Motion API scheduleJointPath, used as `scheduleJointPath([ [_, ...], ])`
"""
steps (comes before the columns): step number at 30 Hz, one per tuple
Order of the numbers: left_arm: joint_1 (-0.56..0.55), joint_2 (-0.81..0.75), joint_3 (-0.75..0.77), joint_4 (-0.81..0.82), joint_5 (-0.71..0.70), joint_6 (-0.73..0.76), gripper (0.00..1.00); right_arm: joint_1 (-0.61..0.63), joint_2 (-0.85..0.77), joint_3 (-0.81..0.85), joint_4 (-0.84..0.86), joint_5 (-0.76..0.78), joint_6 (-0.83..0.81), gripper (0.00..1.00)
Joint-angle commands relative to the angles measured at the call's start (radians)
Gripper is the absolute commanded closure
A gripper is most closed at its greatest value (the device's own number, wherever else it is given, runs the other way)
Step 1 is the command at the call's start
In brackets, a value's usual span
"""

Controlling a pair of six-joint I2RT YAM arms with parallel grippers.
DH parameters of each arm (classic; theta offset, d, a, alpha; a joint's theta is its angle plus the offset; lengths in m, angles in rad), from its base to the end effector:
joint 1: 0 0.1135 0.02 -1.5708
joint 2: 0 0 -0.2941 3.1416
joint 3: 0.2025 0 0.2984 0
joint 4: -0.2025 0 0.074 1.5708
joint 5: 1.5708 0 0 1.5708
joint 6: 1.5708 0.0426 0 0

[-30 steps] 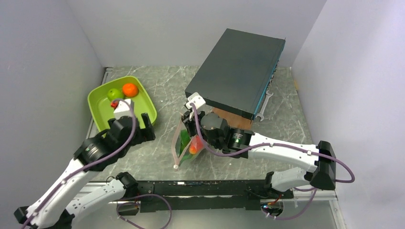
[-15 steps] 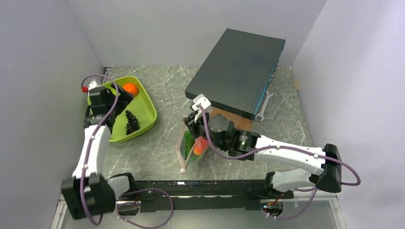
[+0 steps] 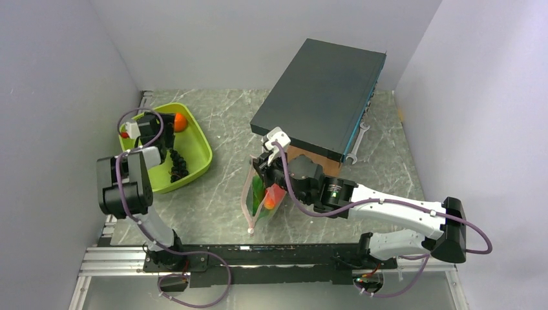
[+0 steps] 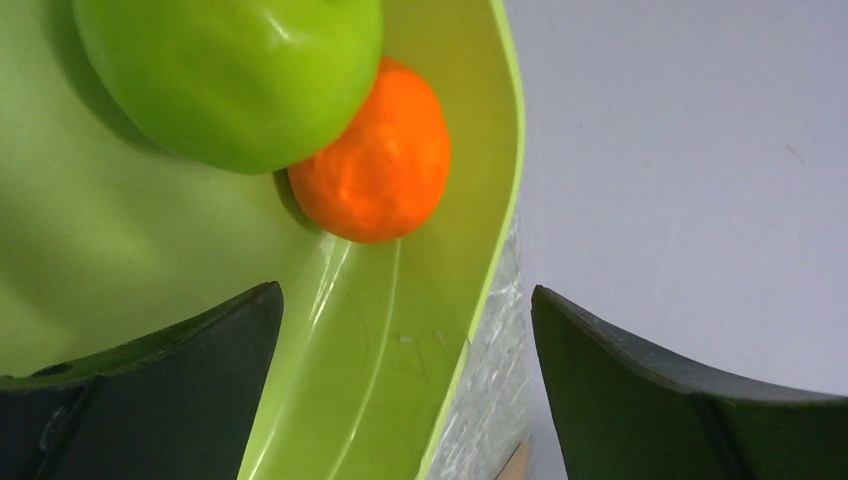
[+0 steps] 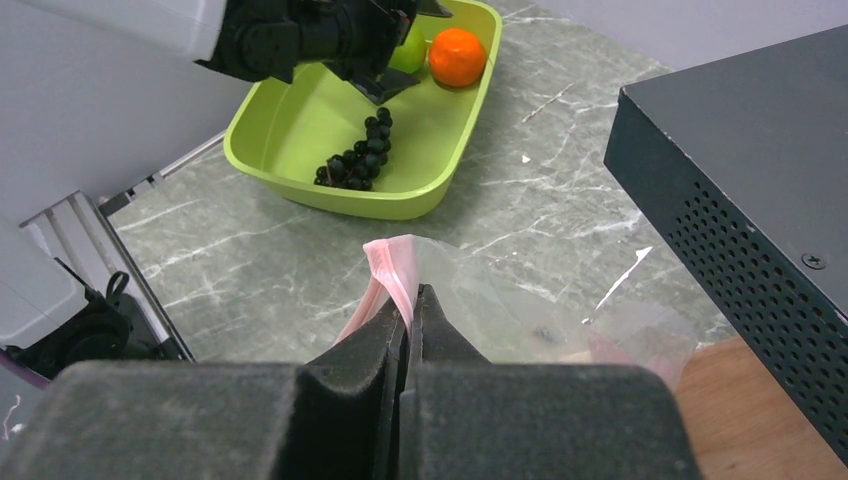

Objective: Place the food in the zip-top bag and seal the zipper
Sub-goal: Pick up the fake fruit from the bin.

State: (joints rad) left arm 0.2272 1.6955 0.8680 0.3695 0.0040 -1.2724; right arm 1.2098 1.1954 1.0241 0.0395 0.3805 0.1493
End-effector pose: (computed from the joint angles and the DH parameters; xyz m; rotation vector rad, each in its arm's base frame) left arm 0.3928 0.0906 0.1792 -1.4246 1.5336 -0.6534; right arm 0.1289 0.2966 0.3815 -0.6185 1.6280 0.6883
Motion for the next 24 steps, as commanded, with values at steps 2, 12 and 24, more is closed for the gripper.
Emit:
scheduleJointPath([
  [2,-0.055,0.103,0.110,0.062,-0.155,-0.125,0.02,-0.007,-0.038,-0.001,0.080,-0.008,0.004,1.00],
  [12,-0.087,0.240,0.184,-0.004,-0.295,-0.247,0.07,-0.010,-0.044,-0.003,0.070,-0.009,0.006,1.00],
  [24,-0.106,0.336,0.172,0.155,-0.357,-0.256,0.40,-0.012,-0.052,0.004,0.057,-0.006,0.007,1.00],
])
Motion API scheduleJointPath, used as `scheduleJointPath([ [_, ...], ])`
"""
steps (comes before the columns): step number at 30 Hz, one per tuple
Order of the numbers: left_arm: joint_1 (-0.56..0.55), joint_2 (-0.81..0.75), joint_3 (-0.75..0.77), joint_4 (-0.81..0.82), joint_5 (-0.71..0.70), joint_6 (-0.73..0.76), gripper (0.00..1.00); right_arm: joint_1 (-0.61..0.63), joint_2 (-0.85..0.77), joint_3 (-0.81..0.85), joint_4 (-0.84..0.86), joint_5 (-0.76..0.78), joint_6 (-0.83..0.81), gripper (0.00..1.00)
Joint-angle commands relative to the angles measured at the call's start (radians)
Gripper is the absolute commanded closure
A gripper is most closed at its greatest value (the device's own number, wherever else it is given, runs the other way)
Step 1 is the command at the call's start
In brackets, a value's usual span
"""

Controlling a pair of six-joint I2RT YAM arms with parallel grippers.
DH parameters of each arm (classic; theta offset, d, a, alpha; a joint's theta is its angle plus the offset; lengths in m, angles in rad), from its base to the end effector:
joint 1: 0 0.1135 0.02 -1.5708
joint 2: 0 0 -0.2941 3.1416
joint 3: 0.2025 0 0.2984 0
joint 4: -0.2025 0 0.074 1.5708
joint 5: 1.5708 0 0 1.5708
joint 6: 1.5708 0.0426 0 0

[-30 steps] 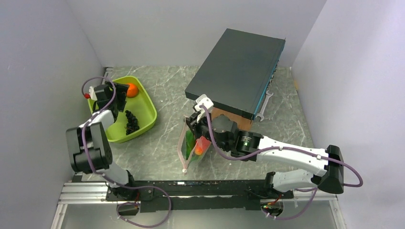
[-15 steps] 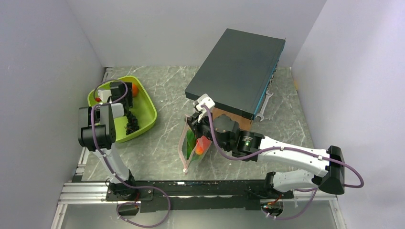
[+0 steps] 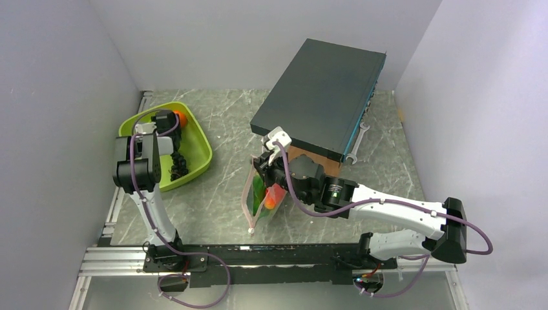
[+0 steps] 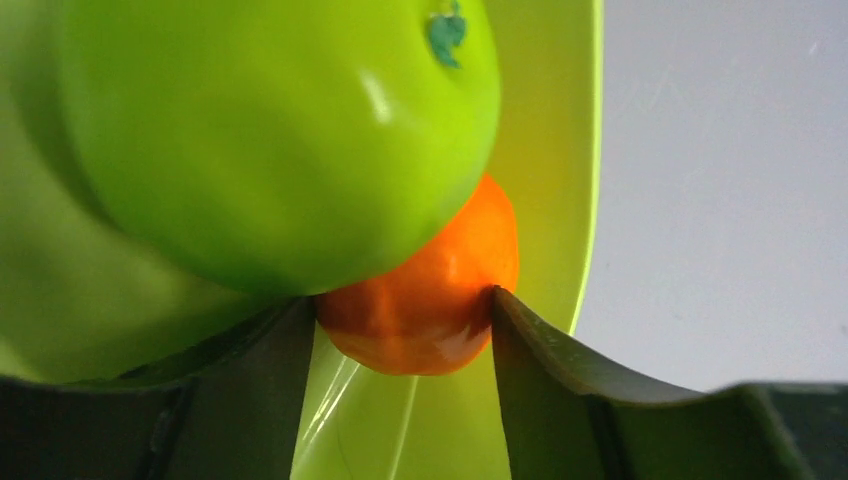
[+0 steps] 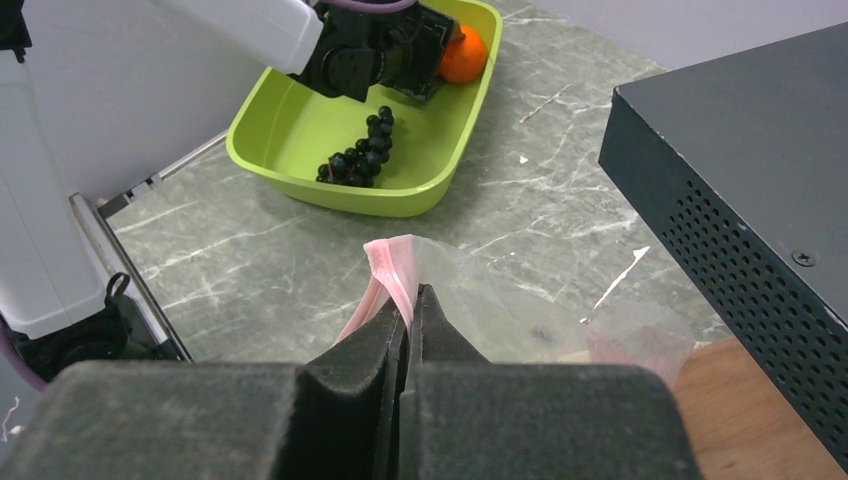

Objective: Place the food in the zip-top bag and seal the zipper
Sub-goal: Pick up the fake fruit from the bin, then place the fake fruit in the zipper food storage bag.

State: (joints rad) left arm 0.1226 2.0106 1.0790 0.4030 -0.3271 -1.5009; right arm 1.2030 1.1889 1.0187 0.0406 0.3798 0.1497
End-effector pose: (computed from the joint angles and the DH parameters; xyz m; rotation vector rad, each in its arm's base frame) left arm 0.4613 0.0706 0.1232 -1.6588 1.2997 -0.4986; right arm 0.1302 0.2941 0.3814 -0.6117 1.6279 0.6855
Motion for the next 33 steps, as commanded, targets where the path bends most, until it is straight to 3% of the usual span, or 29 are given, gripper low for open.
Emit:
scheduleJointPath([
  [1,-0.002,0.014,-0.050,0.142,-0.016,-0.021,0.45,-0.006,-0.046,0.007,0.058,-0.002,0.007,1.00],
  [6,0.003,-0.104,-0.134,0.198,0.002,0.044,0.70,-0.006,-0.042,0.005,0.067,-0.005,0.008,1.00],
  [12,0.008,-0.360,-0.299,0.209,0.076,0.168,0.86,-0.006,-0.040,0.007,0.065,0.003,0.007,1.00],
  [17,0.012,-0.621,-0.417,0.133,0.288,0.300,0.95,-0.008,-0.024,0.025,0.060,0.012,0.012,1.00],
  [19,0.012,-0.731,-0.423,0.000,0.389,0.370,1.00,-0.008,-0.009,0.037,0.054,0.016,0.011,1.00],
  [27,-0.003,-1.189,-0.291,-0.731,0.721,0.789,1.00,-0.015,0.089,0.142,0.000,0.049,0.031,1.00],
  [33,-0.005,-1.398,-0.160,-1.118,0.923,1.018,1.00,-0.015,0.189,0.251,-0.031,0.044,0.048,1.00],
])
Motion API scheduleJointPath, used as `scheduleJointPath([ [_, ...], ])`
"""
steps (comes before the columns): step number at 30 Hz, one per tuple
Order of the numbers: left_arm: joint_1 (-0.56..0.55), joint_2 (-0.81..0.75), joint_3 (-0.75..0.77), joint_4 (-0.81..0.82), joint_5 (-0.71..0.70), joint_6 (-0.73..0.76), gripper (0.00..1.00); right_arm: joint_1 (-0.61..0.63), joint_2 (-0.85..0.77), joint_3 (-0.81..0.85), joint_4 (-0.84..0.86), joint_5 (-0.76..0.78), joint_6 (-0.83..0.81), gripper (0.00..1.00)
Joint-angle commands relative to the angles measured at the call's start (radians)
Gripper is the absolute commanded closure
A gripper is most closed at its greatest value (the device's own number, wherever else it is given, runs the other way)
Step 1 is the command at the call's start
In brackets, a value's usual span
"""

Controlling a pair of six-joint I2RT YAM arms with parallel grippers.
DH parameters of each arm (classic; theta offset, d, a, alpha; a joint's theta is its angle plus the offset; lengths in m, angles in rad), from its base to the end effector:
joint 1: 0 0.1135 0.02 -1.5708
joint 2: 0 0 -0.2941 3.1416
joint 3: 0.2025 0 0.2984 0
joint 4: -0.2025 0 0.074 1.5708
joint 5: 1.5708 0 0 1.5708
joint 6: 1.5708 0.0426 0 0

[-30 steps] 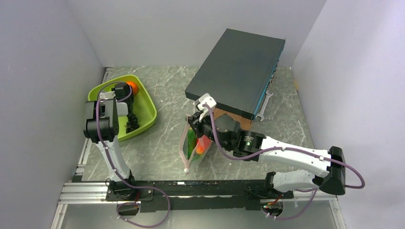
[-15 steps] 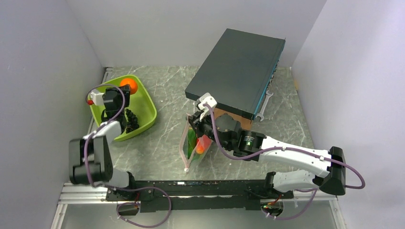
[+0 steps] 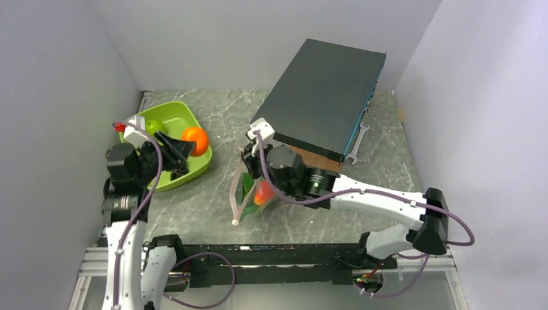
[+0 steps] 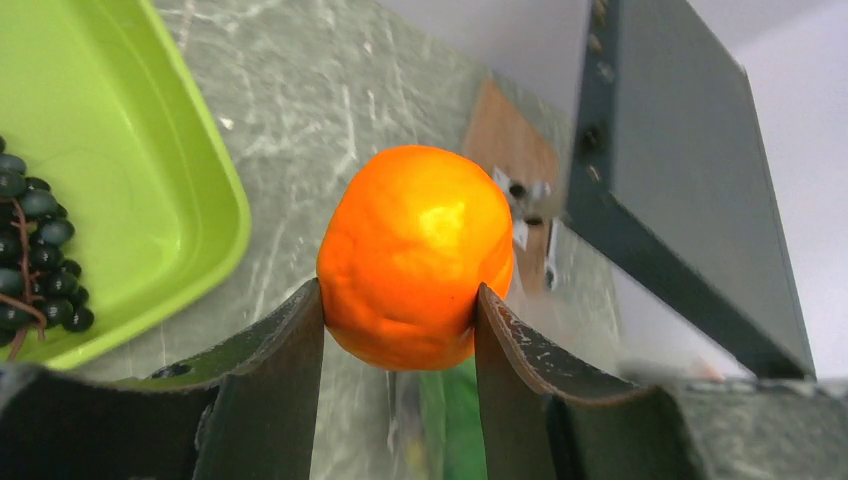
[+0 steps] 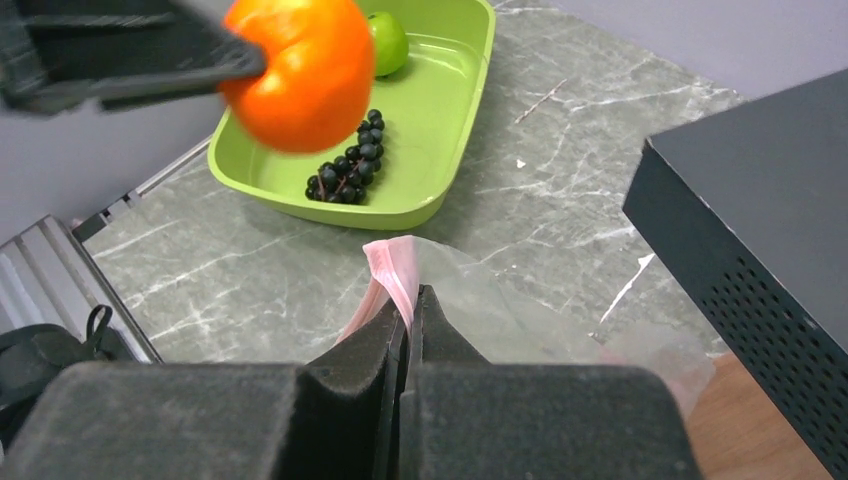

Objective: Place the food in the zip-top bag and seal the zipper
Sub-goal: Place the fake fruit in the zipper food storage bag.

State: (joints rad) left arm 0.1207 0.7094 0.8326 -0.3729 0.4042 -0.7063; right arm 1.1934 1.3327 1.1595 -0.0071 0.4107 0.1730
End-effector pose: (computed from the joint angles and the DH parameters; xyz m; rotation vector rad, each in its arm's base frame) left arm 0.1899 0.0062 0.3726 -0.4729 1.8095 -0.7765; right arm 0.1485 0.3285 0.3878 -0.5904 1.6789 0.6401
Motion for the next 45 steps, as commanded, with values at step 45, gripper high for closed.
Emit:
scheduleJointPath([
  [45,-0.596,0.115,0.167,-0.252,-0.190,-0.016,0.74,-0.011,0.107,0.204,0.030,-0.240,0.308,1.00],
])
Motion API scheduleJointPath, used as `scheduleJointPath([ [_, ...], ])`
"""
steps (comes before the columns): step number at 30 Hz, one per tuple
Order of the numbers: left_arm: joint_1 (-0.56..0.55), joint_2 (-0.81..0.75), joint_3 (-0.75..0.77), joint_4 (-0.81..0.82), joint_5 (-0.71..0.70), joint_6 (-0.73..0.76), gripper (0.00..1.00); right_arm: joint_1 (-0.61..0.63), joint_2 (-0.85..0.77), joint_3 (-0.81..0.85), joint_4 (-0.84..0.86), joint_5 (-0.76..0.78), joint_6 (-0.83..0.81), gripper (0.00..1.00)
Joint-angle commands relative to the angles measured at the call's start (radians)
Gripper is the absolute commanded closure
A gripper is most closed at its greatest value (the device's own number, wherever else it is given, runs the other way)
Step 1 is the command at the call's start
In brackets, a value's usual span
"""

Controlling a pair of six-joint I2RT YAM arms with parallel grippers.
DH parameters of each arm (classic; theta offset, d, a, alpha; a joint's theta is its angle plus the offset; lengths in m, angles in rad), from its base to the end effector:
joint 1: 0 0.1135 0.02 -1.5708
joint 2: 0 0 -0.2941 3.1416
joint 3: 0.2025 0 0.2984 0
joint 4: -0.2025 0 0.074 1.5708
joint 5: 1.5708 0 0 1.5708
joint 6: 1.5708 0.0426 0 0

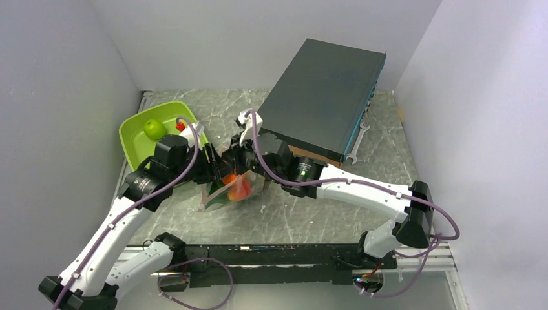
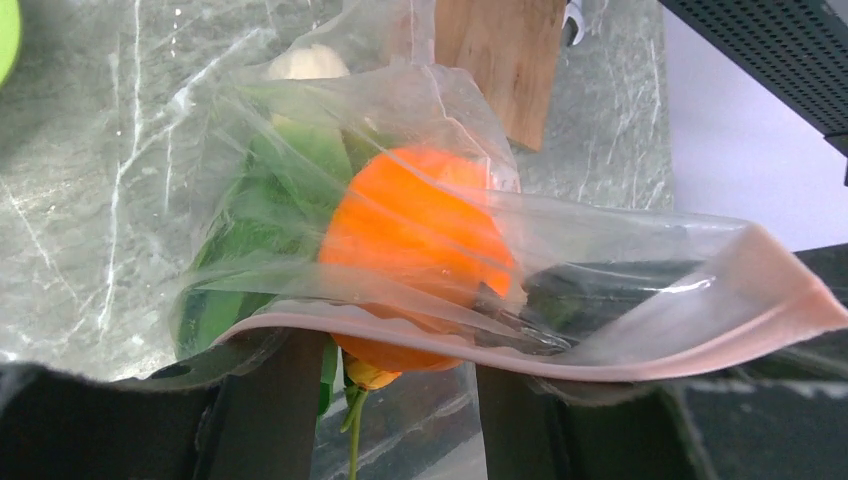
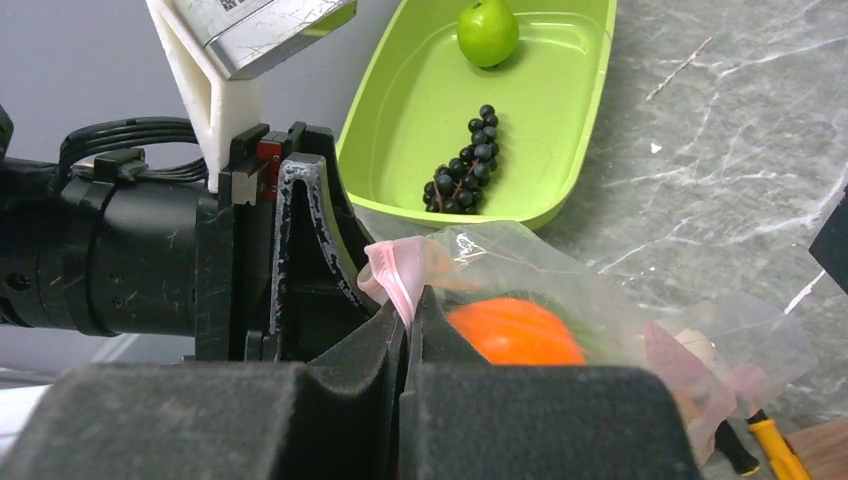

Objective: Place the food in the zip-top bag and seal the zipper
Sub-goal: Place the fake fruit in the zipper food storage bag, then adjust the zipper food storage bag at the center of the board.

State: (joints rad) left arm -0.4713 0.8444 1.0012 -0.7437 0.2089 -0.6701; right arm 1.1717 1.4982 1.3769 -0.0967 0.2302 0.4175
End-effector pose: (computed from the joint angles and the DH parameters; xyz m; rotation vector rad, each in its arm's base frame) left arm 0.1745 -0.0988 0.3742 -0.0986 2.2769 -0.8595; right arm 0.1678 0.3729 0.4061 -0.5283 1.8062 0.9216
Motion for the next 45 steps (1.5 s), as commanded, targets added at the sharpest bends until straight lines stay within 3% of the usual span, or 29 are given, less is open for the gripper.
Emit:
scheduleJointPath([
  [1,-0.003,-0.034,-0.008,0.126,0.014,-0.050,0.66,0.007,-0.067,-0.022,0.121,-0.057,0.066,1.00],
  [6,-0.003,-0.131,-0.033,0.139,0.095,-0.023,0.41,-0.023,-0.088,-0.056,0.115,-0.045,0.087,1.00],
  [7,-0.002,-0.144,-0.023,0.119,0.119,-0.012,0.27,-0.026,-0.087,-0.055,0.107,-0.043,0.086,1.00],
  [8,-0.002,-0.151,-0.010,0.098,0.141,0.003,0.05,-0.030,-0.084,-0.052,0.102,-0.040,0.080,1.00],
  [9,-0.002,-0.160,0.004,0.072,0.171,0.026,0.01,-0.032,-0.083,-0.050,0.101,-0.030,0.074,1.00],
  [15,-0.003,-0.254,0.067,-0.071,0.142,0.102,0.01,-0.048,-0.086,-0.041,0.055,-0.022,0.076,1.00],
  [19,-0.002,-0.303,0.072,-0.159,0.040,0.131,0.15,-0.053,-0.063,0.008,0.002,-0.034,0.080,1.00],
  [23,-0.002,-0.329,-0.035,-0.105,0.015,0.142,0.08,-0.052,-0.049,0.042,-0.034,-0.059,0.090,1.00],
  [27,-0.002,-0.308,-0.086,-0.025,0.064,0.109,0.13,-0.052,-0.051,0.055,-0.072,-0.077,0.102,1.00],
  [29,-0.003,-0.304,-0.119,0.029,0.082,0.080,0.20,-0.052,-0.055,0.055,-0.088,-0.089,0.103,1.00],
  [32,-0.002,-0.299,-0.169,0.133,0.159,0.040,0.44,-0.054,-0.048,0.074,-0.127,-0.104,0.097,1.00],
  [36,-0.002,-0.293,-0.228,0.224,0.212,-0.003,0.66,-0.052,-0.037,0.095,-0.171,-0.128,0.071,1.00],
  [39,-0.003,-0.277,-0.229,0.204,0.191,-0.011,0.98,-0.047,-0.025,0.117,-0.195,-0.165,0.037,1.00],
  [43,-0.004,-0.298,-0.214,0.177,0.137,-0.072,1.00,-0.038,0.025,0.197,-0.294,-0.200,-0.038,0.99],
  [45,-0.003,-0.325,-0.208,0.157,0.099,-0.135,1.00,-0.023,0.051,0.259,-0.378,-0.176,-0.085,0.89],
])
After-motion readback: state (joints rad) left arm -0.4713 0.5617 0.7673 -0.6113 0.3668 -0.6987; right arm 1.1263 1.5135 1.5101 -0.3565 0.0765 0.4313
